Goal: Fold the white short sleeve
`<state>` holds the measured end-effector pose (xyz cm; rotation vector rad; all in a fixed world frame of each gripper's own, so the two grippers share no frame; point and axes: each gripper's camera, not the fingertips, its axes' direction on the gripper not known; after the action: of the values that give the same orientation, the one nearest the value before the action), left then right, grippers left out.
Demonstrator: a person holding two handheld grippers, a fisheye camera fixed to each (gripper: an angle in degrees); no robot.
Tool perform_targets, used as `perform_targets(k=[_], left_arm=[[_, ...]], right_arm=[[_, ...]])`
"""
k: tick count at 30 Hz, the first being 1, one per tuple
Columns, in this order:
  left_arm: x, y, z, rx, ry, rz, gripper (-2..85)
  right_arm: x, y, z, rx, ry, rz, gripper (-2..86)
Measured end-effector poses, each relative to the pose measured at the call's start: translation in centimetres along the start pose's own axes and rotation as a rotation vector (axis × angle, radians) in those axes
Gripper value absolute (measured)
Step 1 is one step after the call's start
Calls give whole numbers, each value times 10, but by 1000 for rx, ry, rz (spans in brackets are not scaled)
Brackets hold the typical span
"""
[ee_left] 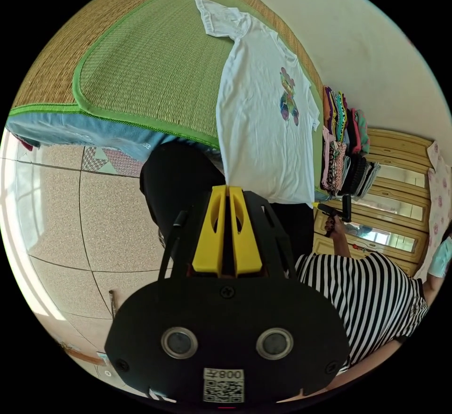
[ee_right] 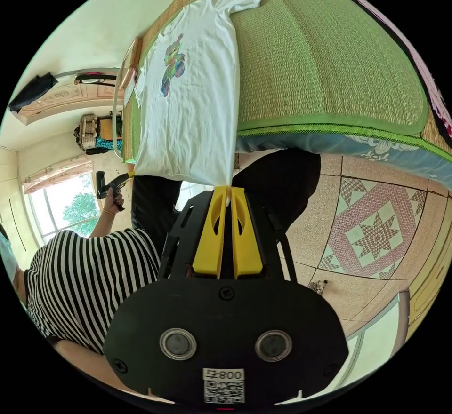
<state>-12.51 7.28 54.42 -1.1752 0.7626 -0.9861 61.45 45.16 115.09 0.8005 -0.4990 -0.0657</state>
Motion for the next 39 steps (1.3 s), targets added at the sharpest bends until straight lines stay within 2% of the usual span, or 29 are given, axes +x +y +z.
perform_targets(k=[4,10,16,23,30,39], left_arm=[[17,-14,3,45,1,-30,13],[57,-51,12,141,52,-28,17],[172,-152,82,50,106,228,24],[375,-293,211,-97,165,602,41],[533,-382,327,-193,36,815,69],[663,-462,414,-167,-168,933,86]], right_arm=[[5,4,-4,40,7,23,12],[16,0,-21,212,10,73,17],[1,-65,-33,418,38,6,51],[-27,-157,-32,566,169,-83,78],[-27,-198,-16,639,258,-113,82],[-38,-222,-4,626,327,-163,60]])
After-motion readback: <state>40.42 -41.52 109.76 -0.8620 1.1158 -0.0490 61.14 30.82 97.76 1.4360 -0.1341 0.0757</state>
